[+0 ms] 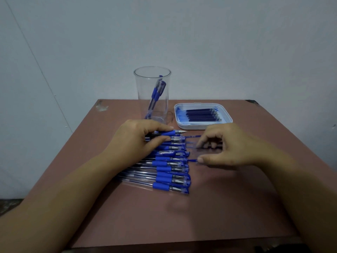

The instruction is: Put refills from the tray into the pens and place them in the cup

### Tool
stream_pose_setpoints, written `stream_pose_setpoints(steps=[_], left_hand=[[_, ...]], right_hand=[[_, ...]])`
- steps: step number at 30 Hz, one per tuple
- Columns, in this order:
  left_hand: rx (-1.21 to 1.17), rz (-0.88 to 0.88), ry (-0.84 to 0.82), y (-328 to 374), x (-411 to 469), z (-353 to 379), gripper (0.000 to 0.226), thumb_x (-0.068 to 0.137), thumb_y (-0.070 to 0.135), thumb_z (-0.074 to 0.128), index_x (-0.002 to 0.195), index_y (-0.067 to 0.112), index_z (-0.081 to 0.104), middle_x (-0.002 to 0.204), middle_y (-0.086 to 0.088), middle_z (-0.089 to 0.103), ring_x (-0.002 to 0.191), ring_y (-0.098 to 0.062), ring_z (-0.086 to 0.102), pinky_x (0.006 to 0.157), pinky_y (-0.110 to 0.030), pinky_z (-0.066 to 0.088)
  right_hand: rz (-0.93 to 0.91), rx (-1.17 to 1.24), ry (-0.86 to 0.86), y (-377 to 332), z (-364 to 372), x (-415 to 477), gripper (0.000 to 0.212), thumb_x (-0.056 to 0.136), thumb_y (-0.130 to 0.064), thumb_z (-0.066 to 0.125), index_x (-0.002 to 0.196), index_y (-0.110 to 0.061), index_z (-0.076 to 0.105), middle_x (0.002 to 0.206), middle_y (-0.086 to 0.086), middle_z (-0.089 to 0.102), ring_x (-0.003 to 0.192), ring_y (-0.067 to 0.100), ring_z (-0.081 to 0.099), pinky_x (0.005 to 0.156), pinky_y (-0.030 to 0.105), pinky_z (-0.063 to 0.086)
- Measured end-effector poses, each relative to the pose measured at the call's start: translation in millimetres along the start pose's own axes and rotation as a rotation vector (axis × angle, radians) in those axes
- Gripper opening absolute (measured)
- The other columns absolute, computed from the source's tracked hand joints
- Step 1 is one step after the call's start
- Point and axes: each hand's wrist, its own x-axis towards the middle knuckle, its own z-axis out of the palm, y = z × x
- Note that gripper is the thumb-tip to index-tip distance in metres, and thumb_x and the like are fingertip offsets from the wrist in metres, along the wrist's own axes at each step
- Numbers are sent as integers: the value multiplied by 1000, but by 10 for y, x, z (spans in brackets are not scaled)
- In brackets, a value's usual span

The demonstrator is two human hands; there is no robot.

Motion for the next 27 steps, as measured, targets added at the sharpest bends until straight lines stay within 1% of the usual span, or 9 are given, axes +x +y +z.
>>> stream_pose_setpoints(steps=[3,6,10,13,16,18,21,24,27], left_hand=[[-7,2,-9,-3,1,-8,36,83,48,60,110,29,73,98,26,64,90,5,64,77,-14,53],[-12,-11,-18,-11,4,-6,36,83,47,60,111,29,73,99,21,70,89,4,65,78,-14,54],[-8,-26,-23,-11,6,-8,36,82,47,61,111,29,73,100,16,72,90,3,65,77,-14,54],[-18,-30,-27,-6,9,-6,36,82,47,61,110,29,73,99,20,70,89,4,66,77,-12,53],[-23,-34,-27,-7,9,5,35,82,47,62,109,30,74,97,23,69,88,5,66,77,-14,53],[-21,-35,-27,-9,7,9,34,82,48,62,109,31,74,95,27,66,86,6,66,76,-17,55],[-31,-24,-28,-3,8,14,35,82,49,62,109,31,74,95,27,66,87,7,65,76,-16,54],[-28,-23,-37,-1,10,20,36,82,51,61,110,31,74,96,23,70,86,7,65,75,-15,54],[-34,-10,-40,2,8,32,35,82,49,63,110,31,74,95,21,71,84,8,65,73,-11,51]], right_hand=[[34,-57,-114,12,-10,-5,22,70,-39,83,89,-33,75,84,-16,61,78,3,58,66,17,47],[55,-101,-141,0,-3,1,14,74,-34,80,86,-33,73,86,-14,59,78,0,57,65,15,43],[113,-35,-57,27,-77,-34,13,76,-29,78,84,-30,69,79,-6,63,64,2,55,58,15,43],[93,31,60,67,-103,-26,14,79,-23,77,84,-30,66,68,-8,60,58,3,52,56,16,42],[31,60,165,93,-72,3,15,79,-24,77,85,-31,65,71,-4,62,64,12,55,58,21,46],[-18,71,225,98,-33,23,17,80,-23,78,85,-32,65,70,0,62,64,13,56,59,23,47],[-80,89,277,66,30,50,19,80,-20,77,87,-32,64,70,-3,60,66,12,54,63,25,48],[-110,112,291,25,97,85,21,81,-18,77,88,-32,64,75,-2,63,71,15,56,67,29,50],[-146,112,302,7,161,124,19,81,-20,77,91,-31,66,79,-11,63,73,12,57,69,28,50]])
